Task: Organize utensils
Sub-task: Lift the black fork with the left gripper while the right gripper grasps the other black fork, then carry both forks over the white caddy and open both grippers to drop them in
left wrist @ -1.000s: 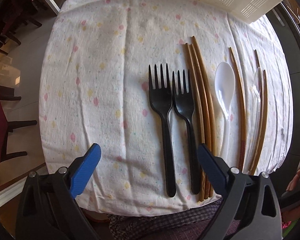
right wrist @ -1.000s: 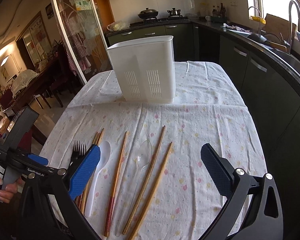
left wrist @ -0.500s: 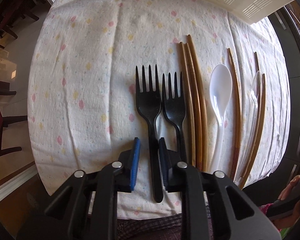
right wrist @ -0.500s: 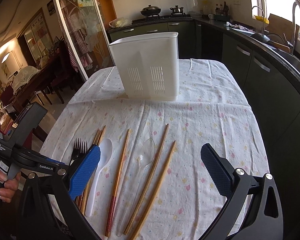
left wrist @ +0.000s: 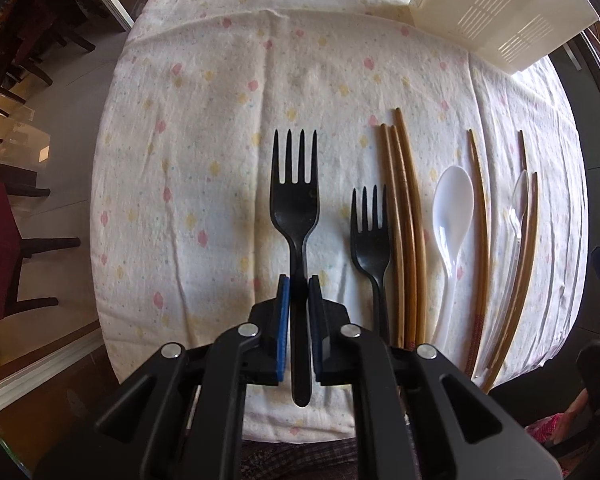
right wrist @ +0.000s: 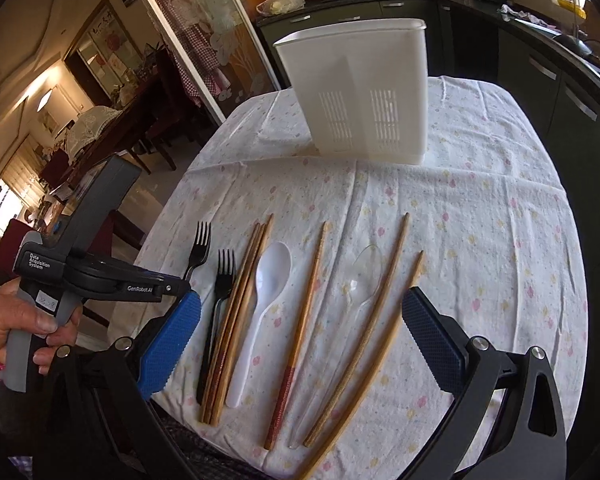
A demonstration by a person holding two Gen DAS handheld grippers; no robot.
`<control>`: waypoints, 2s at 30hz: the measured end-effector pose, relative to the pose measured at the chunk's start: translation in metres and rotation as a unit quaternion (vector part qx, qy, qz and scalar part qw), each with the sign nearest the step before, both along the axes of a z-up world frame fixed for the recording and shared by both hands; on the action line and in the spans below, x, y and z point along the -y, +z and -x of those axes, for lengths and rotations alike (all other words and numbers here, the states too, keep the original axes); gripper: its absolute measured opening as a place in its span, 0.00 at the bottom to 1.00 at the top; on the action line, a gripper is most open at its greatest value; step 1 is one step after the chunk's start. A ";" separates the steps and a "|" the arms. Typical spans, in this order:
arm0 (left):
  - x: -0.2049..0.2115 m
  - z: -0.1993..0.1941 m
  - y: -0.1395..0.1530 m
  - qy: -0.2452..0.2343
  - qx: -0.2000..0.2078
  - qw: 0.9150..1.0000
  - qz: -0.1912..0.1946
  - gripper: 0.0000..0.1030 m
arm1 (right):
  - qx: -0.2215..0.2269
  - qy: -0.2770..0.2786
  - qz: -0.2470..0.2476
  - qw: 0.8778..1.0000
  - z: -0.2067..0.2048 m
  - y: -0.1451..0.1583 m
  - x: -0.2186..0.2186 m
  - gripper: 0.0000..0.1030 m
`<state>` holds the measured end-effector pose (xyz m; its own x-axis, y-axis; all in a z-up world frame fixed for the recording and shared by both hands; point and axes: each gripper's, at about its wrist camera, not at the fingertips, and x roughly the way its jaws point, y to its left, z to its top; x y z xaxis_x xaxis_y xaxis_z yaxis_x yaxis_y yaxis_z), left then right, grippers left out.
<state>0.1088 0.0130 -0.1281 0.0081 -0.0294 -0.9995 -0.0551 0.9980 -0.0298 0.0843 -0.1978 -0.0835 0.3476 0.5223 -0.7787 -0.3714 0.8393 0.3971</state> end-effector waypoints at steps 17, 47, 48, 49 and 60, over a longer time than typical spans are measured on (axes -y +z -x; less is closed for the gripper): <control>-0.078 0.002 0.050 0.058 0.055 0.997 0.011 0.09 | -0.212 0.112 0.093 0.966 -0.033 -0.065 -0.123 0.46; -0.074 0.003 0.071 0.027 0.079 0.996 0.020 0.09 | -0.161 0.084 0.218 0.959 -0.028 -0.081 -0.195 0.10; -0.073 0.003 0.071 0.025 0.080 0.996 0.019 0.09 | -0.157 0.080 0.201 0.964 -0.027 -0.078 -0.189 0.10; -0.073 0.002 0.071 0.025 0.080 0.996 0.020 0.09 | -0.154 0.077 0.183 0.968 -0.026 -0.074 -0.182 0.10; -0.039 -0.018 0.117 -0.005 0.143 0.989 0.047 0.09 | -0.058 -0.002 -0.032 0.998 -0.009 -0.002 -0.085 0.10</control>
<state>0.1263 0.0524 -0.0112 0.2886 -0.1234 -0.9495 -0.0209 0.9906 -0.1351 0.0934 -0.1127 -0.0851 0.2596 0.5708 -0.7790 -0.3170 0.8123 0.4895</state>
